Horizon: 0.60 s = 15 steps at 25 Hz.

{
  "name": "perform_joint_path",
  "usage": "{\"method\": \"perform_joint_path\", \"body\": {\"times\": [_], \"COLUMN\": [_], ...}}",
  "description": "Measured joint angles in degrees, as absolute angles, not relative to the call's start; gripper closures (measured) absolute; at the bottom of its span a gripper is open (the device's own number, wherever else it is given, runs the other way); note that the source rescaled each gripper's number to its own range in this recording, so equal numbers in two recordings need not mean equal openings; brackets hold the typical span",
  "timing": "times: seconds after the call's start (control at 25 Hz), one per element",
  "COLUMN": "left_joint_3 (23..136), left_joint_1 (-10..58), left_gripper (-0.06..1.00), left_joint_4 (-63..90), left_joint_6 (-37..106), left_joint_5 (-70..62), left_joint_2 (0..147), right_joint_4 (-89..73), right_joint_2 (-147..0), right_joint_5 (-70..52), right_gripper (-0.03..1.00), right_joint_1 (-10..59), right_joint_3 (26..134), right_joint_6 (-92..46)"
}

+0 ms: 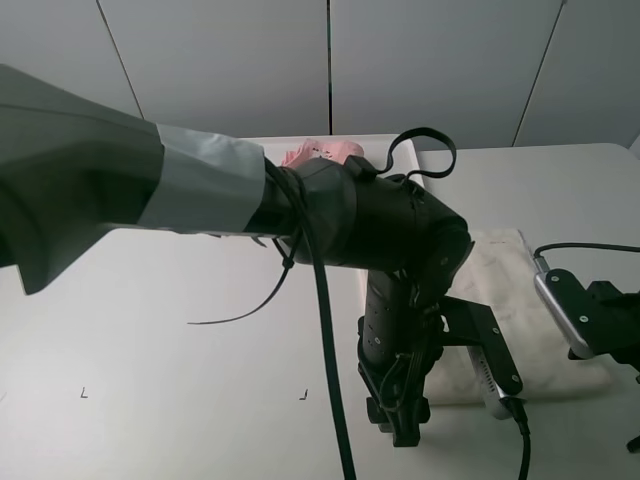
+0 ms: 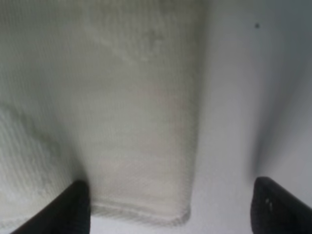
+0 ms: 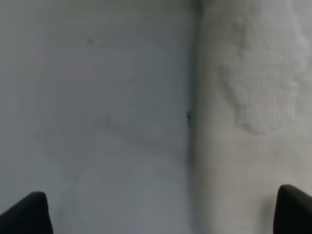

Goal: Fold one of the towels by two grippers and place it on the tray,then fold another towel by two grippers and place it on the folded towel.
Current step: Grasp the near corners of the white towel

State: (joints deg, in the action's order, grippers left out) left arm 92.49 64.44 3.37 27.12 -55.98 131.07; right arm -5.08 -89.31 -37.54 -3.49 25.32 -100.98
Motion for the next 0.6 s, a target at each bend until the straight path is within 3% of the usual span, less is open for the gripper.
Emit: {"method": "perform_joint_path", "body": {"times": [0.6], "left_joint_3": [92.5], "left_joint_1": [64.4], "left_gripper": [0.07], "left_joint_4": [3.1], "left_joint_6": [27.1], "left_joint_5": [-55.7], "left_joint_2": [131.1], "right_joint_4": [-0.6], "right_joint_2": [-93.0], "right_joint_5": [-32.9], "right_gripper": [-0.01], "right_joint_1": [-3.5], "right_joint_3": [24.9], "right_joint_6": [-97.1]}}
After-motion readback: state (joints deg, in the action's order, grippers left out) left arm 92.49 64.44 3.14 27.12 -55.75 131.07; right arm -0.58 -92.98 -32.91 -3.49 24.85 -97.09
